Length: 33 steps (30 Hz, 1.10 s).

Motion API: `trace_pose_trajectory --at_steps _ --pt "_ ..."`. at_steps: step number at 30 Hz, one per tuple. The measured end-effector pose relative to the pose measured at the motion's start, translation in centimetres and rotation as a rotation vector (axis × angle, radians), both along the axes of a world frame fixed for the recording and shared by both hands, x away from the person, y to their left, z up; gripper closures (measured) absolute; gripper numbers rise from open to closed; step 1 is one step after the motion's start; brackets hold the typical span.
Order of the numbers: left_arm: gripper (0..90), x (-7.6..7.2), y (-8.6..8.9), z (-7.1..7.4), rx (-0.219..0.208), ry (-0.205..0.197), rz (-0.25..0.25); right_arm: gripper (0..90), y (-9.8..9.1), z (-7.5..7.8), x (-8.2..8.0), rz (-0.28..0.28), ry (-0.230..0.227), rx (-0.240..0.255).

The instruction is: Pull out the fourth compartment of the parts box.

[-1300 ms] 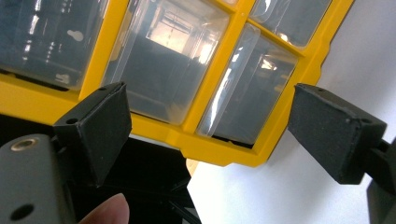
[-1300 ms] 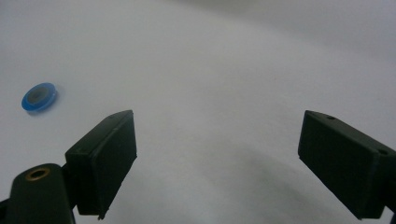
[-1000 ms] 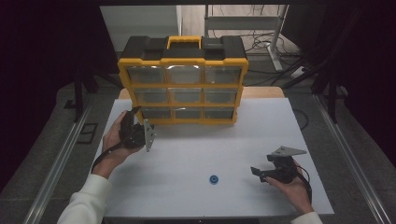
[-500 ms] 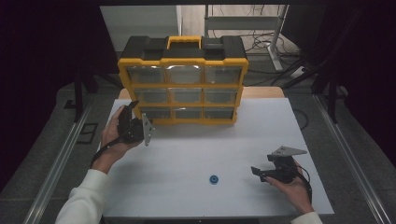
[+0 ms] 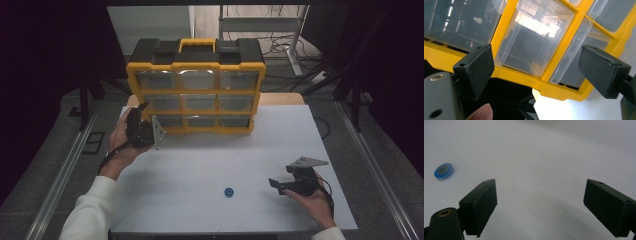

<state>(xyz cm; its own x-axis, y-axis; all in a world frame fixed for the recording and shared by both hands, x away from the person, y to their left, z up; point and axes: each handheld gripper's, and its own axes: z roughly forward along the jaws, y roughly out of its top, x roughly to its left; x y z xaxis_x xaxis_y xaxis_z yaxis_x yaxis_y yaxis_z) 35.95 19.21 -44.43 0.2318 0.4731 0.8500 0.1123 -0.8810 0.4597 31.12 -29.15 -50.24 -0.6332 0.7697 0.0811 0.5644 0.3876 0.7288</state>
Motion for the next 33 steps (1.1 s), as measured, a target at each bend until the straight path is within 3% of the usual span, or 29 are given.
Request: trace_pose_trajectory --at_steps 24,33 --pt "14.7 2.0 -1.0 0.6 0.065 -0.003 -0.011 12.4 0.1 -0.1 0.1 0.003 0.002 -0.012" --pt "14.7 3.1 -1.1 0.2 0.064 0.01 -0.004 12.3 0.1 -0.1 0.1 0.004 0.002 -0.012"
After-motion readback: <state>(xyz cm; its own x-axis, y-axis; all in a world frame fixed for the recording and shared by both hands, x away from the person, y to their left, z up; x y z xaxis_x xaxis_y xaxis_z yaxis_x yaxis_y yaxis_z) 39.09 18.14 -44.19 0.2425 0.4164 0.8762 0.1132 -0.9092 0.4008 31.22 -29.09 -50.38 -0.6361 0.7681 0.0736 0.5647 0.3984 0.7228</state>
